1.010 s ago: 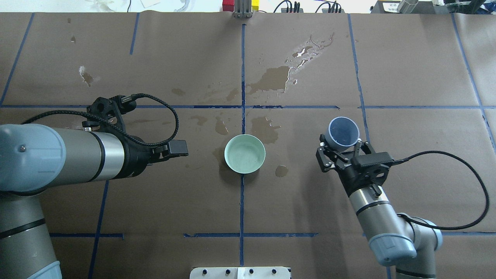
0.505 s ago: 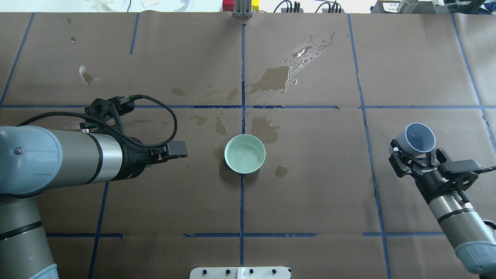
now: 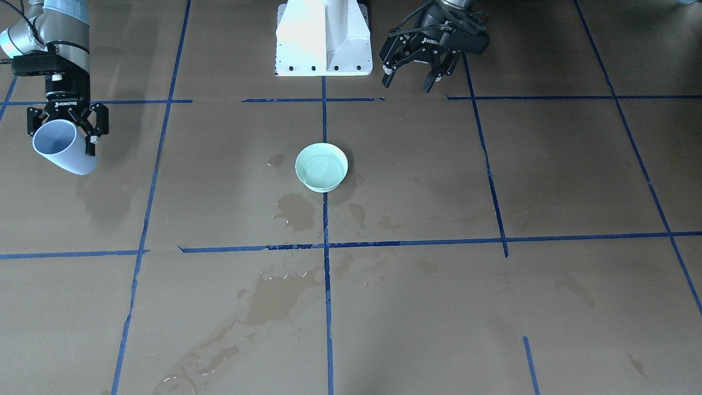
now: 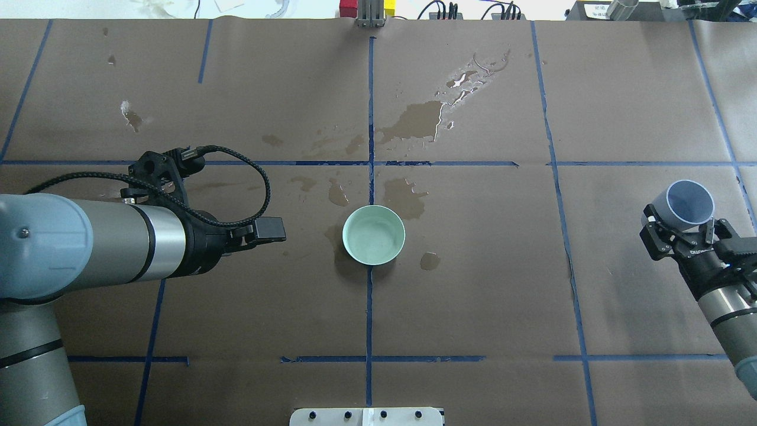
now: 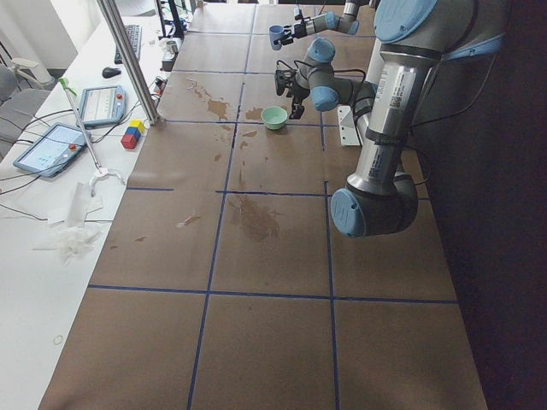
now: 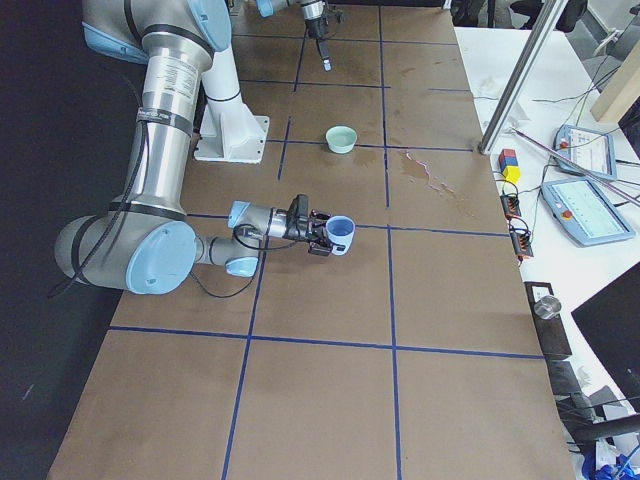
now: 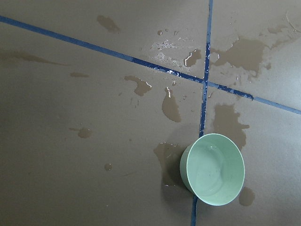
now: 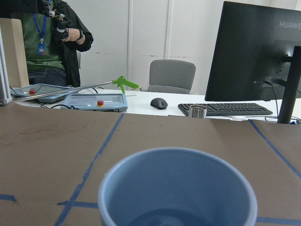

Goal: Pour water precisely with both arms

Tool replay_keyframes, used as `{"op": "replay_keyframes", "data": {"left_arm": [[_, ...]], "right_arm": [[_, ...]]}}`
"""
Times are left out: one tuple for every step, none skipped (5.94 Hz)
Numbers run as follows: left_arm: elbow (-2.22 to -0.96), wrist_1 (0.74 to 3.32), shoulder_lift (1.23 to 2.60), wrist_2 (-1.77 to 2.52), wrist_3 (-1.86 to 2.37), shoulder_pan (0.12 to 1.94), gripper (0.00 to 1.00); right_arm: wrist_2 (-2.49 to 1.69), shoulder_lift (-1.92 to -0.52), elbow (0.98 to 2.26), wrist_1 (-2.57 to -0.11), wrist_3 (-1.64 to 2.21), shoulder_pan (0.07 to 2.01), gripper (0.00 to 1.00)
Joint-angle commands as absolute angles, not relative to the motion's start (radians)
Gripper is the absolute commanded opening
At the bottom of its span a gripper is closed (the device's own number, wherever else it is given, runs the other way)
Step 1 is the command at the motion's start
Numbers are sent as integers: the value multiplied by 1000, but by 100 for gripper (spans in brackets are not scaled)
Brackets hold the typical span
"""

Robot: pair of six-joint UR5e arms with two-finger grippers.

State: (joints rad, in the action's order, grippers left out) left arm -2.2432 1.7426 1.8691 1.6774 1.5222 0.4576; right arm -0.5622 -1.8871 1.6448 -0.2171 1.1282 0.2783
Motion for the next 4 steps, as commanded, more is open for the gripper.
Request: {"op": "replay_keyframes", "data": {"left_arm": [[-2244,1743,1871,1678,1523,457,100],[-2253,1743,1870,1677,1523,457,100],[-2259,1743,1874,1677,1523,457,100],[-2261,1741,1873,1677,1523,456,100]], "right_arm": [[-693,-1850,1538,-212,1130,385,16],[-692,-1798,1495,-213,1134,393,16],[-693,-1799,1459,-162,1134,400,16],[-689,-1796,1419,-102,1131,402,16]]}}
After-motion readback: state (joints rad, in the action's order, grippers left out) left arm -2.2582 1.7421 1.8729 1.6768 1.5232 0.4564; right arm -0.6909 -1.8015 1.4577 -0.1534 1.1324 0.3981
